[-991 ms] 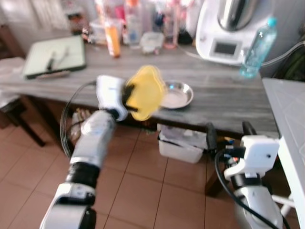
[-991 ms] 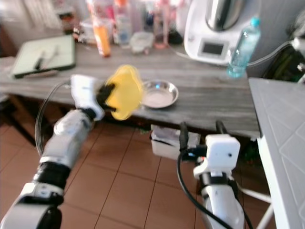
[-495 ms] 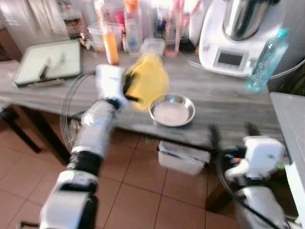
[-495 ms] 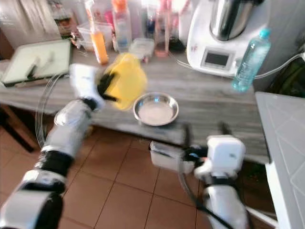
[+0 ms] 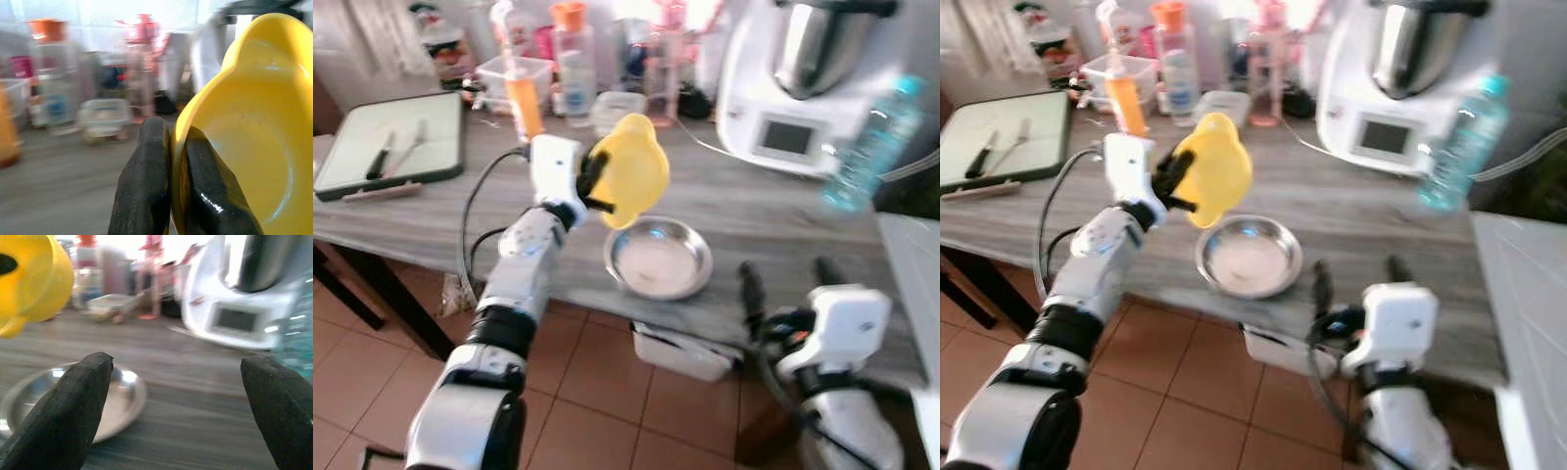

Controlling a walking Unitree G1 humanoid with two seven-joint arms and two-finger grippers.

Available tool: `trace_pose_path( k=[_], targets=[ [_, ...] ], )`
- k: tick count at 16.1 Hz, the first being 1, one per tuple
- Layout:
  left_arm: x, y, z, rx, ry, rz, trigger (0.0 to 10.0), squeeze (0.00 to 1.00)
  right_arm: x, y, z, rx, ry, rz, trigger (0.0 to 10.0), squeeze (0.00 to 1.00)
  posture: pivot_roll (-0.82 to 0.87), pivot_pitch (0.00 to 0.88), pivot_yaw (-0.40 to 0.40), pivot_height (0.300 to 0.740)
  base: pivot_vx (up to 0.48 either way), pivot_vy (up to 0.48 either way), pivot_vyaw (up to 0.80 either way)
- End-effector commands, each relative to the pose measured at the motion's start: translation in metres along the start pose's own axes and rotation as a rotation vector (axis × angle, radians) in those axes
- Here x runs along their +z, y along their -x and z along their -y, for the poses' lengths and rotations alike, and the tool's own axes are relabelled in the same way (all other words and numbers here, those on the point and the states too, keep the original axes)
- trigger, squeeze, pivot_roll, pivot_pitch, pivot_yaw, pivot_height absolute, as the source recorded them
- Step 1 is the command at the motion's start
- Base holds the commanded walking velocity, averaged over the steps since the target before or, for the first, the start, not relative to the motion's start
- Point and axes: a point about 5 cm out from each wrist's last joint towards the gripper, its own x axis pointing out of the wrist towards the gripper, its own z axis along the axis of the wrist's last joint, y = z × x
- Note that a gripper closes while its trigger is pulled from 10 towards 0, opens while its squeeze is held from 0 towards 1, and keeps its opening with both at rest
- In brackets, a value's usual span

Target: Setting the table

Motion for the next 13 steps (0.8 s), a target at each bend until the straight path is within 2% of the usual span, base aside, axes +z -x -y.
trace_pose_path(
  k=[1,5,9,12,13],
  targets=[
    [0.0,-0.002,0.0,0.011,-0.004,-0.007,10.0,0.0,0.002,0.002,0.001,0.011,-0.002,0.001,10.0,0.0,0.03,0.093,0.03,0.74,0.0,0.0,0.0],
    [0.005,-0.008,-0.001,0.012,-0.023,-0.005,10.0,0.0,0.004,0.003,-0.001,0.03,-0.004,-0.005,10.0,0.0,0.02,0.091,0.033,0.74,0.0,0.0,0.0],
    [0.007,-0.021,0.001,0.017,-0.05,-0.056,10.0,0.0,0.005,0.002,-0.002,0.038,0.002,0.0,10.0,0.0,0.01,0.091,0.034,0.74,0.0,0.0,0.0],
    [-0.001,-0.025,0.007,0.016,-0.053,-0.126,10.0,0.0,0.007,0.005,-0.004,0.046,0.005,-0.008,10.0,0.0,-0.02,0.105,0.045,0.74,0.0,0.0,0.0],
    [-0.01,-0.026,0.012,0.005,-0.053,-0.192,10.0,0.0,0.008,0.01,-0.007,0.057,0.004,-0.023,10.0,0.0,-0.06,0.122,0.059,0.74,0.0,0.0,0.0]
  ],
)
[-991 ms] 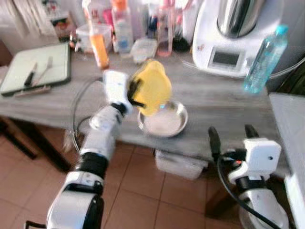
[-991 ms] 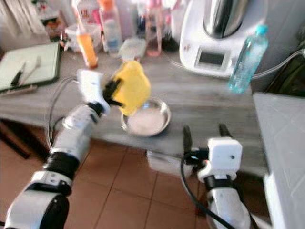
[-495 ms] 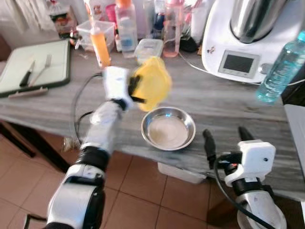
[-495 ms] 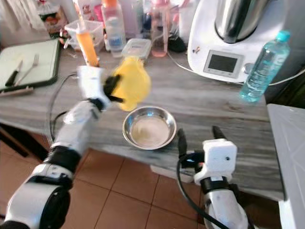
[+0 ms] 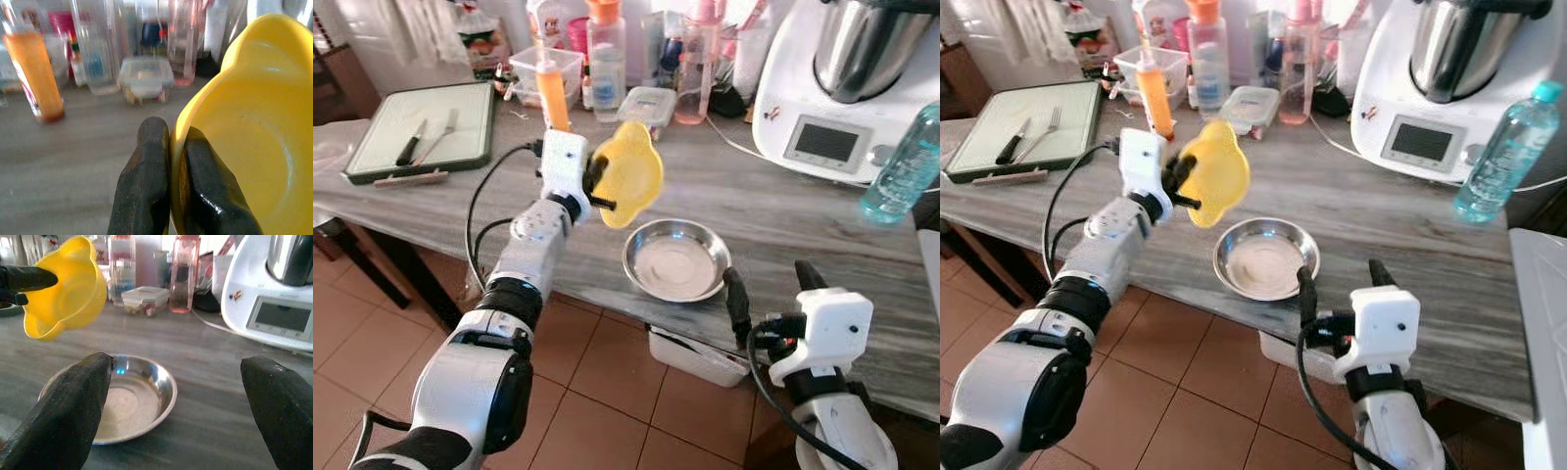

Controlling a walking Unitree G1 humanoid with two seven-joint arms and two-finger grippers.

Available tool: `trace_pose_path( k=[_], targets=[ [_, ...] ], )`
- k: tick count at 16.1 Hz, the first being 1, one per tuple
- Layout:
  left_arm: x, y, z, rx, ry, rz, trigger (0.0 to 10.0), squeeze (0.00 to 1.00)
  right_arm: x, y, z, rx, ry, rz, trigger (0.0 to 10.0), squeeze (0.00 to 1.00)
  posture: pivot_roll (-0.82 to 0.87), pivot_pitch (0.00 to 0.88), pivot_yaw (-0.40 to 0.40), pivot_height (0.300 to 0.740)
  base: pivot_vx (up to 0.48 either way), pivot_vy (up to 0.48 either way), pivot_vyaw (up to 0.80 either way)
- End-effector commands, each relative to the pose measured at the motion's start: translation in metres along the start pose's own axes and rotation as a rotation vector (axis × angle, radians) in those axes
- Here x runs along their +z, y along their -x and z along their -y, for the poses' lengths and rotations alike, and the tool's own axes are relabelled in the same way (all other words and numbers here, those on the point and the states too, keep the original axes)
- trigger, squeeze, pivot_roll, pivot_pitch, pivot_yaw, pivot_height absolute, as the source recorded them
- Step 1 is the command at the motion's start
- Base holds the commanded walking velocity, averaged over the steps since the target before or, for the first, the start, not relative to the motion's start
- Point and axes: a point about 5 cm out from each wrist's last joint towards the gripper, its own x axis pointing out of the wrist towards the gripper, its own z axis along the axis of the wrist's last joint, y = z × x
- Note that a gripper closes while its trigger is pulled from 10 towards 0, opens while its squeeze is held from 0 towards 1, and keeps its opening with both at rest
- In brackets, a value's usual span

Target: Setting the table

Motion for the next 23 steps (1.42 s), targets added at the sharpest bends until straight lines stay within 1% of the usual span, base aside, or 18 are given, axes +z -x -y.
trace_pose_path(
  k=[1,2,5,6,8,9,11,12,14,15,16,18,21,23],
  targets=[
    [0.002,-0.005,0.005,-0.018,-0.018,-0.044,10.0,0.0,0.008,0.005,-0.004,0.026,-0.006,0.011,10.0,0.0,-0.06,0.125,0.062,0.74,0.0,0.0,0.0],
    [0.0,-0.007,0.01,-0.029,-0.044,-0.076,10.0,0.0,0.009,0.01,-0.007,0.043,-0.011,0.004,10.0,0.0,-0.08,0.137,0.07,0.74,0.0,0.0,0.0],
    [0.005,-0.013,0.017,-0.024,-0.043,-0.098,10.0,0.0,0.01,0.023,-0.017,0.081,-0.039,-0.027,10.0,0.0,-0.13,0.168,0.093,0.74,0.0,0.0,0.0],
    [0.006,-0.014,0.018,-0.024,-0.043,-0.1,10.0,0.0,0.01,0.024,-0.018,0.084,-0.04,-0.03,10.0,0.0,-0.13,0.169,0.095,0.74,0.0,0.0,0.0],
    [0.014,-0.018,0.018,-0.012,-0.065,-0.099,10.0,0.0,0.011,0.03,-0.025,0.125,-0.059,-0.057,10.0,0.0,-0.16,0.178,0.11,0.74,0.0,0.0,0.0],
    [0.017,-0.019,0.017,-0.006,-0.087,-0.106,10.0,0.0,0.011,0.033,-0.027,0.14,-0.069,-0.07,10.0,0.0,-0.16,0.18,0.115,0.74,0.0,0.0,0.0],
    [0.022,-0.02,0.012,0.006,-0.098,-0.107,10.0,0.0,0.011,0.036,-0.028,0.143,-0.077,-0.08,10.0,0.0,-0.17,0.184,0.12,0.74,0.0,0.0,0.0],
    [0.021,-0.019,0.009,0.017,-0.126,-0.144,10.0,0.0,0.012,0.038,-0.028,0.146,-0.081,-0.085,10.0,0.0,-0.17,0.184,0.121,0.74,0.0,0.0,0.0],
    [0.022,-0.019,0.003,0.03,-0.138,-0.159,10.0,0.0,0.014,0.04,-0.023,0.118,-0.076,-0.077,10.0,0.0,-0.16,0.185,0.121,0.74,0.0,0.0,0.0],
    [0.022,-0.018,0.0,0.035,-0.148,-0.181,10.0,0.0,0.016,0.039,-0.018,0.083,-0.06,-0.062,10.0,0.0,-0.16,0.185,0.118,0.74,0.0,0.0,0.0],
    [0.021,-0.018,0.001,0.029,-0.154,-0.191,10.0,0.0,0.019,0.037,-0.016,0.072,-0.072,-0.048,10.0,0.0,-0.16,0.185,0.117,0.74,0.0,0.0,0.0],
    [0.023,-0.018,-0.001,0.052,-0.148,-0.176,10.0,0.0,0.021,0.036,-0.018,0.087,-0.072,-0.041,10.0,0.0,-0.16,0.185,0.115,0.74,0.0,0.0,0.0],
    [0.034,-0.019,-0.008,0.096,-0.098,-0.135,10.0,0.0,0.02,0.035,-0.02,0.094,-0.072,-0.042,10.0,0.0,-0.16,0.182,0.111,0.74,0.0,0.0,0.0],
    [0.036,-0.019,-0.011,0.112,-0.086,-0.129,10.0,0.0,0.02,0.034,-0.02,0.096,-0.071,-0.04,10.0,0.0,-0.16,0.181,0.109,0.74,0.0,0.0,0.0]
  ],
)
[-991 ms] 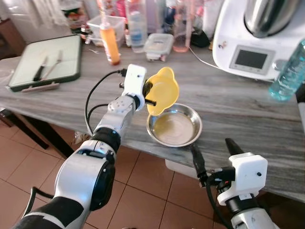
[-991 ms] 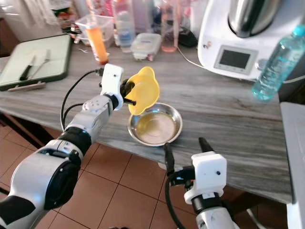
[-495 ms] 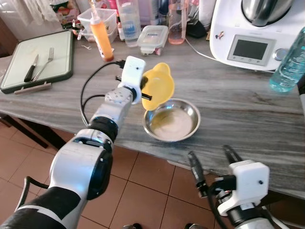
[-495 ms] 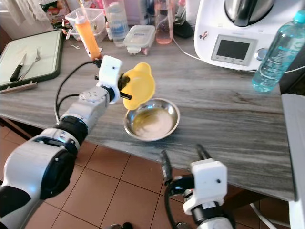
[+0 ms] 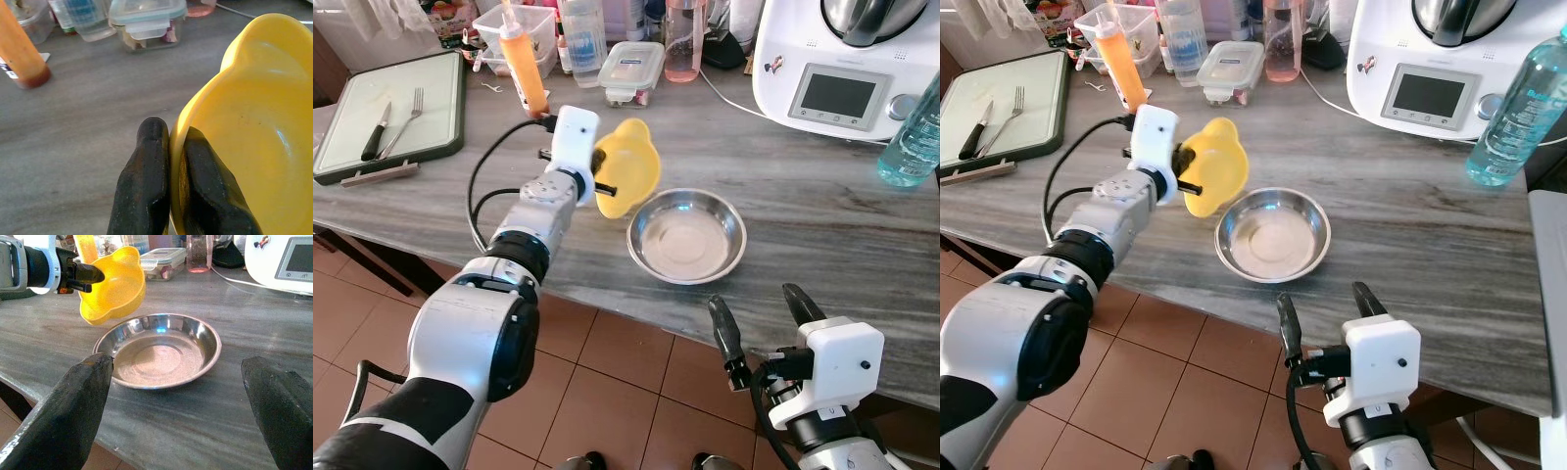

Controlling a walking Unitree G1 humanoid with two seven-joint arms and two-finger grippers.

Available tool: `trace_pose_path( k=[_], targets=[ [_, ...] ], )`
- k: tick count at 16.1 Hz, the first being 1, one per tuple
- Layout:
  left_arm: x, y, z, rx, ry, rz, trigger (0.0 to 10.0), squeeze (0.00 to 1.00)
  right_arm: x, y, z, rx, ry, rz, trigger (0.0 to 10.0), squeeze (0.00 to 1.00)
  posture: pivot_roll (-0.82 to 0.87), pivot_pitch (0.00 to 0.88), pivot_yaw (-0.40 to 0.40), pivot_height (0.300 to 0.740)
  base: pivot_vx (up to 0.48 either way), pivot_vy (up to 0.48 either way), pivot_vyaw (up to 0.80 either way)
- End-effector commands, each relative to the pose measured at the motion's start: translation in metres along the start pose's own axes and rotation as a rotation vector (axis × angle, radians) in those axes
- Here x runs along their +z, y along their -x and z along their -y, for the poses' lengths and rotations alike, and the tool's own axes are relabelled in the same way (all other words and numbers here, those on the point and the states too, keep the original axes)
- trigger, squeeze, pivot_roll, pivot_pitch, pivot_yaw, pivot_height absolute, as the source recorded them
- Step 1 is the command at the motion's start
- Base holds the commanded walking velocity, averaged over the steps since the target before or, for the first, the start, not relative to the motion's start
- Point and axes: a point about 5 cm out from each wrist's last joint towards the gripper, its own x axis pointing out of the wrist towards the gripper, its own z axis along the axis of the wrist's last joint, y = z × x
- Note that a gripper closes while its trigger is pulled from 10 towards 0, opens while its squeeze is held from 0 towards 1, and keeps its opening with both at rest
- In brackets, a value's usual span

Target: Setting the table

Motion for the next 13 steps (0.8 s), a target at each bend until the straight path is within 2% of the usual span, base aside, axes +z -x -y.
trace_pose_path(
  k=[1,3,6,7,10,13],
  targets=[
    [0.011,0.0,-0.006,0.023,0.016,0.026,10.0,0.0,0.001,0.001,-0.001,0.002,-0.01,-0.009,10.0,0.0,-0.16,0.179,0.108,0.74,0.0,0.0,0.0],
    [0.014,-0.001,-0.006,0.019,0.003,0.03,10.0,0.0,0.001,0.0,0.0,-0.001,-0.008,-0.008,10.0,0.0,-0.15,0.176,0.102,0.74,0.0,0.0,0.0],
    [0.006,0.0,-0.004,-0.003,-0.125,-0.019,10.0,0.0,0.001,-0.002,0.001,0.01,-0.007,-0.007,10.0,0.0,-0.16,0.167,0.089,0.74,0.0,0.0,0.0],
    [0.005,-0.001,0.001,-0.036,-0.121,-0.033,10.0,0.0,0.001,-0.002,0.0,0.021,-0.004,-0.011,10.0,0.0,-0.16,0.166,0.087,0.74,0.0,0.0,0.0],
    [0.007,-0.001,0.003,-0.042,-0.157,-0.027,10.0,0.0,-0.002,0.001,0.004,0.008,0.005,-0.026,10.0,0.0,-0.16,0.163,0.087,0.74,0.0,0.0,0.0],
    [0.012,-0.001,-0.005,0.017,-0.142,-0.001,10.0,0.0,-0.004,0.002,0.027,-0.165,0.099,-0.036,10.0,0.0,-0.16,0.163,0.09,0.74,0.0,0.0,0.0]
  ],
)
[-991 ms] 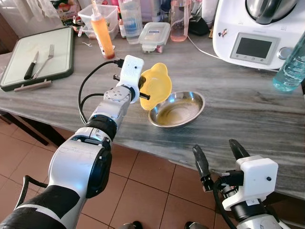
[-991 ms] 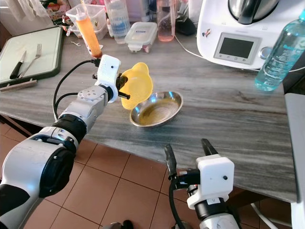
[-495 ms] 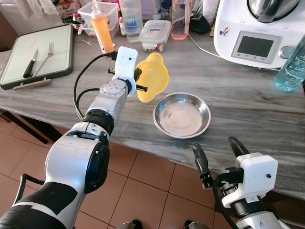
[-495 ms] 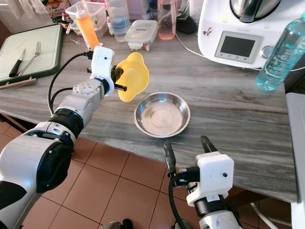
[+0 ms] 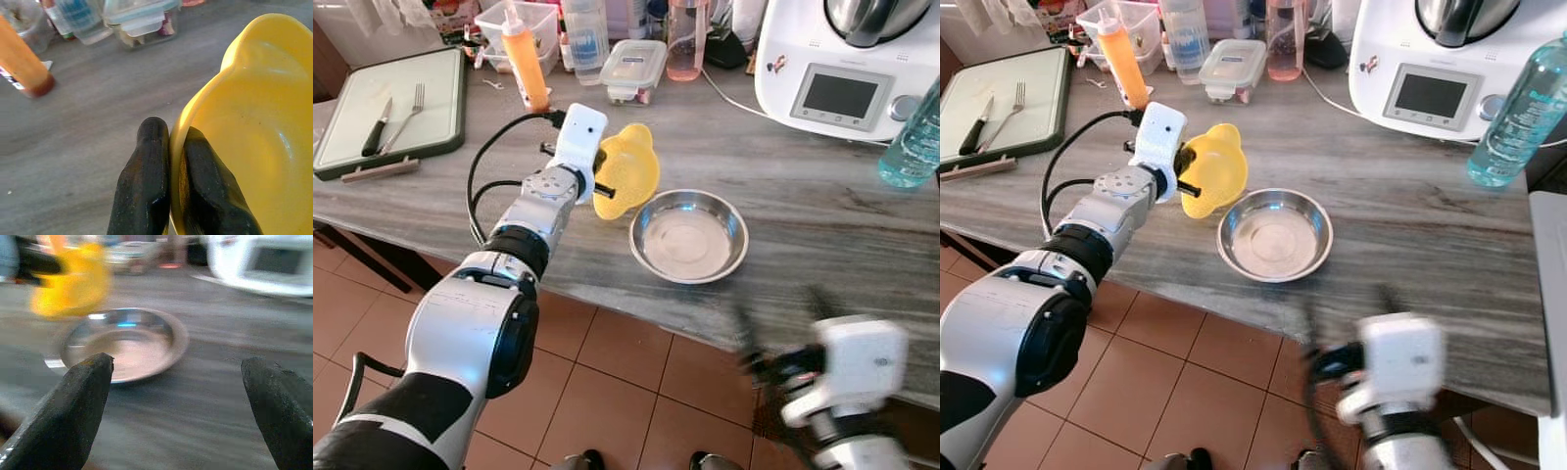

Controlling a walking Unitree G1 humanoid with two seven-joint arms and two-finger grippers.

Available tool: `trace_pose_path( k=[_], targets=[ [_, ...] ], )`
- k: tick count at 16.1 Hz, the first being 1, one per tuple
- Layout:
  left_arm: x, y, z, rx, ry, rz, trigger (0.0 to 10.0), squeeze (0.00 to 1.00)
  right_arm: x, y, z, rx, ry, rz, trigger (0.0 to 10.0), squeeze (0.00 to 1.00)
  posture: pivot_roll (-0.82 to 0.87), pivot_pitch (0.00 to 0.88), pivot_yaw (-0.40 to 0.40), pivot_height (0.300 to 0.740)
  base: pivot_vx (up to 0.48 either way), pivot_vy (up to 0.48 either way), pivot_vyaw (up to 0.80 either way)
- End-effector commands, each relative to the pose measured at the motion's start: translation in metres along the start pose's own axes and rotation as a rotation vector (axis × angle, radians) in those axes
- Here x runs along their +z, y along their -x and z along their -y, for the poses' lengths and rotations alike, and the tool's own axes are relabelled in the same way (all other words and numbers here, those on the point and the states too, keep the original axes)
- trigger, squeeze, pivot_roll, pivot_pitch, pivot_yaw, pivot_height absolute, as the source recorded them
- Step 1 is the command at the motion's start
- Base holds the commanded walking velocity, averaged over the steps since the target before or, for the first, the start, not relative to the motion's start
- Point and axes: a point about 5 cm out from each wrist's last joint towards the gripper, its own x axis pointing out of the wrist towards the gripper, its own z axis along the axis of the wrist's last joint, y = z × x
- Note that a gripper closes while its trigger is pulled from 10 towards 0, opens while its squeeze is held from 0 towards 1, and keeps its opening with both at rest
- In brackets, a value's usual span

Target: Setting the table

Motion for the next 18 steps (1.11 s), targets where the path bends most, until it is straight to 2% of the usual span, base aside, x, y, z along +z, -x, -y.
trace_pose_path(
  k=[1,3,5,7,9,10,13,15,16,17,18],
  targets=[
    [0.011,0.001,-0.014,0.07,0.015,0.041,10.0,0.0,-0.003,-0.002,0.005,-0.048,-0.005,-0.011,10.0,0.0,-0.16,0.163,0.09,0.74,0.0,0.0,0.0],
    [0.014,0.003,-0.023,0.123,0.062,0.071,10.0,0.0,-0.005,-0.006,0.011,-0.092,0.003,-0.02,10.0,0.0,-0.15,0.164,0.087,0.74,0.0,0.0,0.0],
    [0.016,0.004,-0.033,0.17,0.111,0.092,10.0,0.0,-0.011,-0.015,0.015,-0.116,-0.037,-0.052,10.0,0.0,-0.15,0.166,0.084,0.74,0.0,0.0,0.0],
    [0.013,0.005,-0.033,0.165,0.143,0.084,10.0,0.0,-0.015,-0.031,0.012,-0.107,-0.092,-0.071,10.0,0.0,-0.13,0.172,0.081,0.74,0.0,0.0,0.0],
    [0.011,0.005,-0.033,0.167,0.136,0.081,10.0,0.0,-0.018,-0.05,0.008,-0.108,-0.153,-0.081,10.0,0.0,-0.13,0.172,0.08,0.74,0.0,0.0,0.0],
    [0.011,0.005,-0.032,0.162,0.14,0.08,10.0,0.0,-0.019,-0.061,0.001,-0.073,-0.186,-0.077,10.0,0.0,-0.12,0.174,0.08,0.74,0.0,0.0,0.0],
    [0.012,0.004,-0.03,0.153,0.142,0.082,10.0,0.0,-0.017,-0.078,-0.002,-0.049,-0.164,-0.056,10.0,0.0,-0.12,0.172,0.079,0.74,0.0,0.0,0.0],
    [0.013,0.004,-0.031,0.147,0.141,0.086,10.0,0.0,-0.017,-0.094,0.012,-0.09,-0.13,-0.038,10.0,0.0,-0.09,0.17,0.075,0.74,0.0,0.0,0.0],
    [0.014,0.004,-0.032,0.147,0.14,0.087,10.0,0.0,-0.023,-0.105,0.022,-0.098,-0.153,-0.06,10.0,0.0,-0.09,0.17,0.075,0.74,0.0,0.0,0.0],
    [0.014,0.004,-0.032,0.147,0.14,0.086,10.0,0.0,-0.024,-0.106,0.022,-0.099,-0.157,-0.063,10.0,0.0,-0.09,0.17,0.075,0.74,0.0,0.0,0.0],
    [0.013,0.005,-0.033,0.146,0.138,0.085,10.0,0.0,-0.028,-0.115,0.025,-0.101,-0.161,-0.084,10.0,0.0,-0.08,0.17,0.078,0.74,0.0,0.0,0.0]
  ],
)
